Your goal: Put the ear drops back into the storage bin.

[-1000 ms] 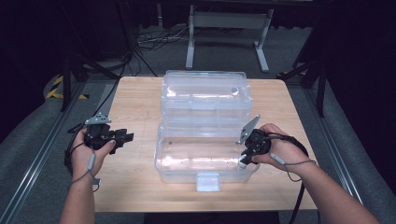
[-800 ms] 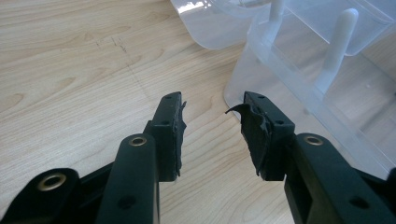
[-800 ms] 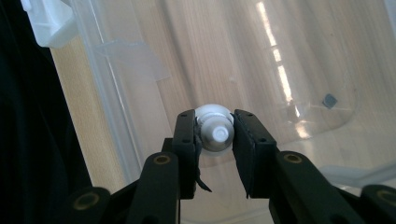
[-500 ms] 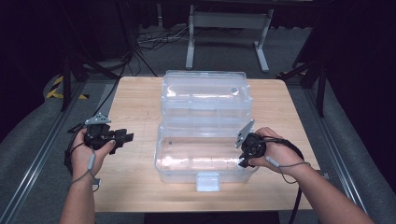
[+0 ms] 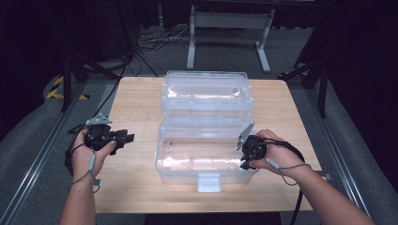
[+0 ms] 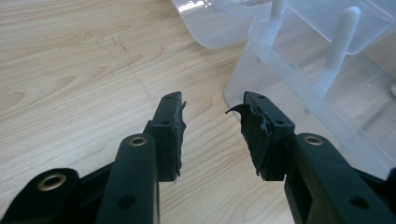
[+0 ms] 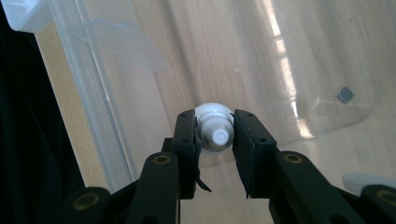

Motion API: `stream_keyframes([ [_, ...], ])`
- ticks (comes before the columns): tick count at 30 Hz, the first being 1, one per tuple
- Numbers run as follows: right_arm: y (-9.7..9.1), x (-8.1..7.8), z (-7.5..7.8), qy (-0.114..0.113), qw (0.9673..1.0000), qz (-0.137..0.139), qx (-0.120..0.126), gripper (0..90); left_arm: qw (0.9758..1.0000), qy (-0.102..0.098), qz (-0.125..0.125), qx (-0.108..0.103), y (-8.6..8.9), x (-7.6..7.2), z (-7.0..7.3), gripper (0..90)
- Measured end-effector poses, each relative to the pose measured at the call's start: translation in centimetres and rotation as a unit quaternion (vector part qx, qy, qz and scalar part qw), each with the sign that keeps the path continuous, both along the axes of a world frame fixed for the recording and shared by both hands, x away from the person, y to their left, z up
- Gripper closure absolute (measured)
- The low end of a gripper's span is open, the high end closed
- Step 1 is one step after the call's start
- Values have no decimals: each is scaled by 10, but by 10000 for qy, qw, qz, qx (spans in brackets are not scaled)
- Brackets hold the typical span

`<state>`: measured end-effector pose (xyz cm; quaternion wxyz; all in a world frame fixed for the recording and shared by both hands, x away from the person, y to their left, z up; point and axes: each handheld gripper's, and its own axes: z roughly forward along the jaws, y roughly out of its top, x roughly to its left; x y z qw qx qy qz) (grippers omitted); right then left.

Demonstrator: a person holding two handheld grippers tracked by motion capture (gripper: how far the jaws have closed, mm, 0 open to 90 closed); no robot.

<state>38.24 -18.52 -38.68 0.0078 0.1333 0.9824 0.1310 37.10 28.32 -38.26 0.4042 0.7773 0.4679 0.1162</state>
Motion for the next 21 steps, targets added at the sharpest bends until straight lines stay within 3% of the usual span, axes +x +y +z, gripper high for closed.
stream_keyframes([
  [9,-2,0,-2,23,10000,-9,-18,706,10000,0,-7,8,0,0,0,593],
  [21,-5,-3,6,-33,9998,-76,196,645,10000,-2,-15,18,0,0,0,592],
])
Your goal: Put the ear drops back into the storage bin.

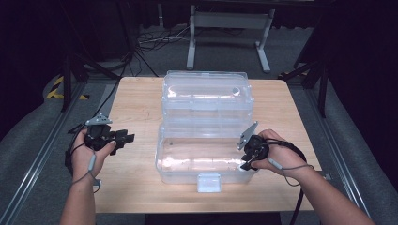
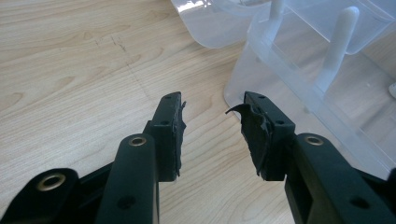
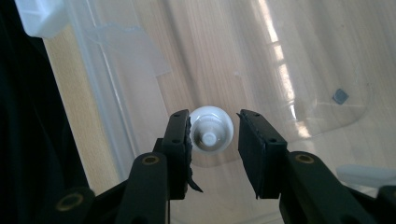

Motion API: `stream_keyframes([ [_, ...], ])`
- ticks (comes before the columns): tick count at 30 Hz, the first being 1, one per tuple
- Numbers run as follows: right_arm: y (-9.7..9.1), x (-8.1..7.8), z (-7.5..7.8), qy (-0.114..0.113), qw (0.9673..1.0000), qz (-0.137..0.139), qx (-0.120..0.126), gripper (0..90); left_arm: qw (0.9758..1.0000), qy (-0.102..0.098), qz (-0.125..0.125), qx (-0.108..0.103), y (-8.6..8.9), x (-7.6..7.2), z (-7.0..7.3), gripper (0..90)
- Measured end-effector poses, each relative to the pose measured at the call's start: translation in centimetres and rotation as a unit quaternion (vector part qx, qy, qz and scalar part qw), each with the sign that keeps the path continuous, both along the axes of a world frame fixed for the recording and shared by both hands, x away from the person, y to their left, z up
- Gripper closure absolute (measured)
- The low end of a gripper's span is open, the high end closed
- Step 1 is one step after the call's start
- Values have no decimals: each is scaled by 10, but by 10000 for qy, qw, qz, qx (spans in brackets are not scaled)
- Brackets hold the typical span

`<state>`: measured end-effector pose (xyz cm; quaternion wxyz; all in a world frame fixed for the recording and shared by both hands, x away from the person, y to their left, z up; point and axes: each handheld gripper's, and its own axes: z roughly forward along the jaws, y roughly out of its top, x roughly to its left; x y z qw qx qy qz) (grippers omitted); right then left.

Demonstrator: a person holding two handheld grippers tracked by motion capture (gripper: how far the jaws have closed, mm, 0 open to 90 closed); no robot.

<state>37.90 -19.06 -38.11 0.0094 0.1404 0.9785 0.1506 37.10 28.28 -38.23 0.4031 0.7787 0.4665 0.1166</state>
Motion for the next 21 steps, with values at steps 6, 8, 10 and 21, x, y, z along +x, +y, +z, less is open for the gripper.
stream_keyframes([
  [6,-5,-4,14,-88,9997,-18,218,626,10000,2,-13,5,-1,1,0,591],
  [8,-7,-6,22,-152,9994,-22,302,619,10000,3,-24,-2,-2,1,0,591],
  [10,-9,-7,27,-171,9989,18,447,615,10000,-1,-25,16,-2,1,0,590],
  [21,2,-22,37,-71,9978,287,595,593,10000,16,-36,13,-3,1,-1,590],
])
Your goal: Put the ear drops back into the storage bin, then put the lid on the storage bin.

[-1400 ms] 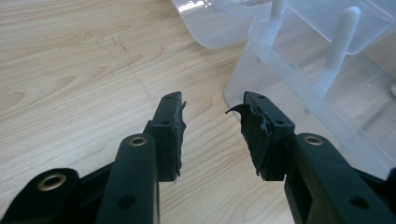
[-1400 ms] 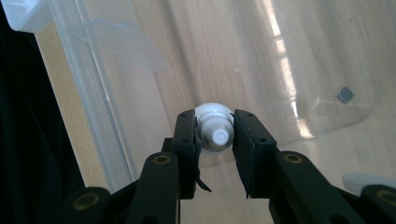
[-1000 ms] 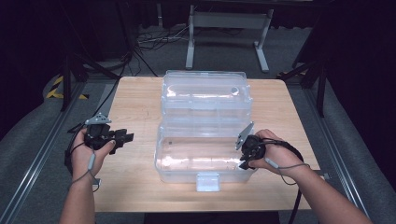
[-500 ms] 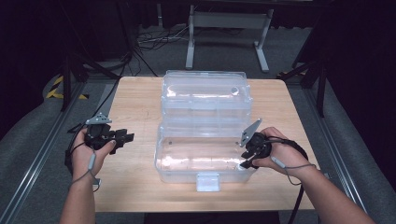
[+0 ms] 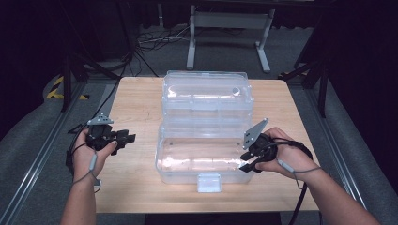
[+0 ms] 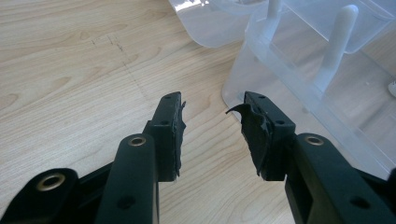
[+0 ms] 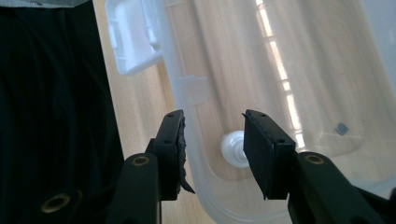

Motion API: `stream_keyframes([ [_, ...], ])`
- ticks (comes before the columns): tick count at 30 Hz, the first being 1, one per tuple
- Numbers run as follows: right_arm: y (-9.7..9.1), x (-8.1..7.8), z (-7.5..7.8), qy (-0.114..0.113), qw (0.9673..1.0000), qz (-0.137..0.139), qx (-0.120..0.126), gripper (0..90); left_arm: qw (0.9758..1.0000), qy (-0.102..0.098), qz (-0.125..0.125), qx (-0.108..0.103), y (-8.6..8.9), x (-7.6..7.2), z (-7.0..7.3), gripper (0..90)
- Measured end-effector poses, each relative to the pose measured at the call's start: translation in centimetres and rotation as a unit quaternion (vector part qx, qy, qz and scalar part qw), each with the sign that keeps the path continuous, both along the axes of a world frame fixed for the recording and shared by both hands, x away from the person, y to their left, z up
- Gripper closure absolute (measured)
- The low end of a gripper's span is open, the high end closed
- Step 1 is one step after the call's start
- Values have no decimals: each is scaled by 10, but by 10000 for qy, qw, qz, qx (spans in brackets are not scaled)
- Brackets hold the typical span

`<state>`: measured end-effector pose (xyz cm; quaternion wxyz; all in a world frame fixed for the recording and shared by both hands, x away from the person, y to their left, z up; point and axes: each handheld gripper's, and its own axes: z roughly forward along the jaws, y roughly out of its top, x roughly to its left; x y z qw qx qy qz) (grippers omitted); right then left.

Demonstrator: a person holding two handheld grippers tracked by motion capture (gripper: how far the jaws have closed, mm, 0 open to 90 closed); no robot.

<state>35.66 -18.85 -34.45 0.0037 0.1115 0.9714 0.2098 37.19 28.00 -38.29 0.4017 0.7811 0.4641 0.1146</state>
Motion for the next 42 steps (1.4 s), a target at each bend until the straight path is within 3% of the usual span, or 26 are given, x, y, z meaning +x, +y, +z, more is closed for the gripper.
stream_keyframes([
  [11,17,-2,-22,197,9991,274,-267,598,10000,-7,-11,-10,1,0,0,585],
  [14,21,-3,-30,207,9985,321,-380,613,10000,-20,25,-38,0,0,0,543],
  [20,25,-3,-42,223,9976,401,-525,706,9999,5,-90,-112,-1,1,1,532],
  [23,27,-5,-47,249,9968,393,-644,758,9999,3,-154,-50,-2,1,2,521],
  [32,31,-7,-50,97,9960,454,-769,811,9997,25,-227,4,-6,4,5,507],
  [35,31,-8,-50,75,9959,431,-789,813,9994,-68,-336,38,-9,5,8,493],
  [42,29,-9,-50,56,9969,382,-689,812,9980,-72,-619,86,-18,6,17,486],
])
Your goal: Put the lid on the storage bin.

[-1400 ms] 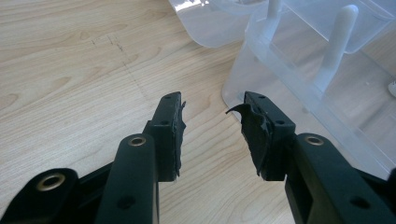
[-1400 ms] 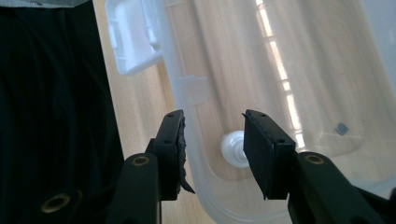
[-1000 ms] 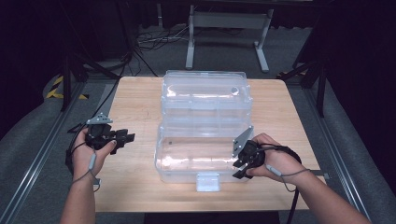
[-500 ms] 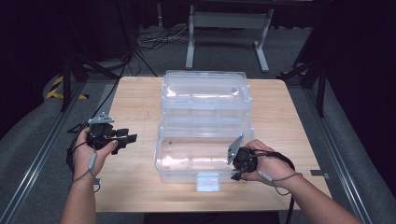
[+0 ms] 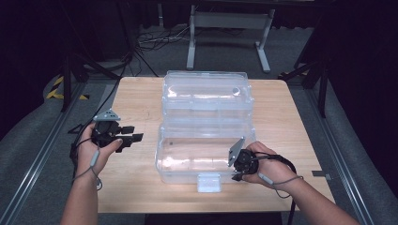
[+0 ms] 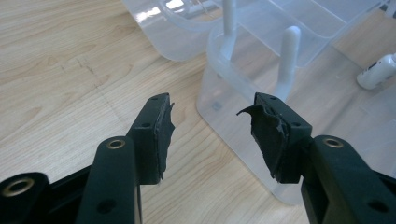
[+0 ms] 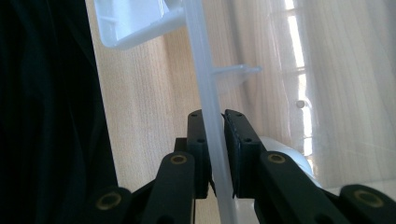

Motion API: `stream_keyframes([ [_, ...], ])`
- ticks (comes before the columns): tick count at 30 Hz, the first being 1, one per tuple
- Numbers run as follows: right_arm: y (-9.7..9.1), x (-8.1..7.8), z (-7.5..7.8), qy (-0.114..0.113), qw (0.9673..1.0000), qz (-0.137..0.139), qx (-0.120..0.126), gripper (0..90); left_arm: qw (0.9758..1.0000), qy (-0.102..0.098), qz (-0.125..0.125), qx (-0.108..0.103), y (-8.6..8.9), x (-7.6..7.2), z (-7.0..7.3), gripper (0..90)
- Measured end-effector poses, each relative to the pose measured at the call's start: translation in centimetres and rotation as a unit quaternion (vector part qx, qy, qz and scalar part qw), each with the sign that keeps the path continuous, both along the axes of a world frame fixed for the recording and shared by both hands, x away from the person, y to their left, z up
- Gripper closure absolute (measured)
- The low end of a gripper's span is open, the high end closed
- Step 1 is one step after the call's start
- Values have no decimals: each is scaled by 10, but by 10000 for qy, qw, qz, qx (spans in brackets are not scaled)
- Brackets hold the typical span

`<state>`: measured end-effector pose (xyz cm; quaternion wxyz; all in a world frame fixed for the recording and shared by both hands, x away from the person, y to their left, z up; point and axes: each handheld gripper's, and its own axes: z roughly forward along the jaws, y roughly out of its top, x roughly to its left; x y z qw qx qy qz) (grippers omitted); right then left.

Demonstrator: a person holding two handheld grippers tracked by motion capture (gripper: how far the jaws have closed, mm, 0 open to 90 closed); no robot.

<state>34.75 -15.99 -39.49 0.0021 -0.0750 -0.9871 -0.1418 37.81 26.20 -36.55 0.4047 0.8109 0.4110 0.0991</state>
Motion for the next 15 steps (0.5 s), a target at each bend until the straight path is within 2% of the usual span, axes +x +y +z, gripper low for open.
stream_keyframes([
  [4,0,0,0,5,10000,-27,21,812,9999,33,-134,91,-6,2,10,488],
  [7,-1,0,0,1,10000,-54,42,812,9997,28,-219,70,-10,3,18,487],
  [11,-1,0,-1,-7,9999,-61,81,810,9993,-53,-360,43,-18,5,31,483],
  [15,-3,0,-1,-3,9998,-106,139,808,9987,-133,-476,134,-27,10,40,478],
])
